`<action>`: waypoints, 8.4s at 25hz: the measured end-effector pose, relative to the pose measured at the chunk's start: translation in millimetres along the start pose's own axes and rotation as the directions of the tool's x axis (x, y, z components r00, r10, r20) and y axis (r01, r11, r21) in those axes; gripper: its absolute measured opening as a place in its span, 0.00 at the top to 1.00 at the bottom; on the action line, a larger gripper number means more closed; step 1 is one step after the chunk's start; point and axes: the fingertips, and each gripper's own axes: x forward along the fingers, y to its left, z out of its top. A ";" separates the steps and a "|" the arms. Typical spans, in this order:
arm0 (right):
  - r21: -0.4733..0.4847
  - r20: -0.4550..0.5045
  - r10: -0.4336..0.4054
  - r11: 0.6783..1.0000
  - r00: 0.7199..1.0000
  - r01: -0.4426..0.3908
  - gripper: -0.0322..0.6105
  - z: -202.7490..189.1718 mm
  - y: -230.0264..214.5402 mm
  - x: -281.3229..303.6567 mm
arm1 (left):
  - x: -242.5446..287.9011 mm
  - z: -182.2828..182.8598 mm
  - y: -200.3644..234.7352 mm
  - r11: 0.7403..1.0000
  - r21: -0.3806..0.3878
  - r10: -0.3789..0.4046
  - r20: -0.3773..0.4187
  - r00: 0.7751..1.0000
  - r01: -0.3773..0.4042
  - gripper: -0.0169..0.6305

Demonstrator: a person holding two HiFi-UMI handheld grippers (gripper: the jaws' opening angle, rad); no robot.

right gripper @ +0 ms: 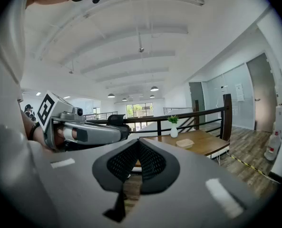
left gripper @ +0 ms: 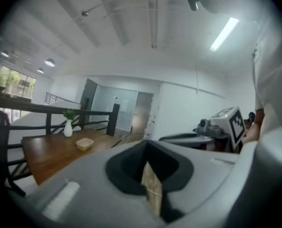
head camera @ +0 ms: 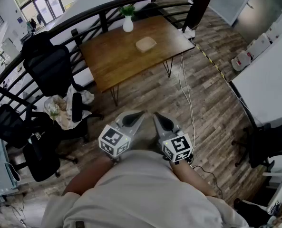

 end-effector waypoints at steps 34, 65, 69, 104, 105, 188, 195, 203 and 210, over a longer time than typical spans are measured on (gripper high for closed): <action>-0.066 -0.022 0.151 0.986 0.988 -0.152 0.94 36.6 -270.6 -2.1 | 272.4 27.9 24.9 0.996 -0.084 0.032 -0.016 0.999 -0.033 0.97; 0.058 -0.016 0.119 0.991 0.993 -0.118 0.94 31.1 -385.9 41.9 | 370.1 42.4 90.7 0.997 -0.072 0.009 -0.057 0.998 -0.013 0.97; 0.061 -0.031 0.122 0.991 0.992 -0.120 0.94 31.4 -387.0 70.6 | 369.5 41.9 120.4 0.996 -0.086 0.010 -0.059 0.998 -0.015 0.97; 0.100 -0.046 0.114 0.989 0.992 -0.109 0.94 83.0 -390.0 365.7 | 342.6 84.8 410.4 0.992 -0.101 -0.082 -0.083 0.993 0.073 0.97; 0.101 -0.047 0.117 0.989 0.992 -0.112 0.94 83.3 -392.4 370.8 | 343.5 85.2 415.7 0.993 -0.102 -0.075 -0.084 0.994 0.067 0.97; 0.463 -0.379 0.603 0.780 0.702 -0.421 0.82 -155.7 -638.6 627.0 | 573.9 -76.2 657.0 0.854 -0.352 0.257 -0.354 0.899 -0.383 0.97; 0.534 -0.384 0.612 0.758 0.691 -0.375 0.81 -186.2 -643.9 636.7 | 581.3 -85.5 660.8 0.841 -0.387 0.246 -0.351 0.903 -0.379 0.97; 0.634 -0.373 0.637 0.706 0.674 -0.316 0.81 -207.7 -644.4 640.2 | 578.9 -91.5 661.6 0.831 -0.398 0.246 -0.363 0.899 -0.388 0.97; 0.670 -0.352 0.646 0.679 0.677 -0.299 0.82 -211.7 -643.3 644.8 | 576.6 -98.2 663.6 0.827 -0.407 0.239 -0.370 0.898 -0.388 0.97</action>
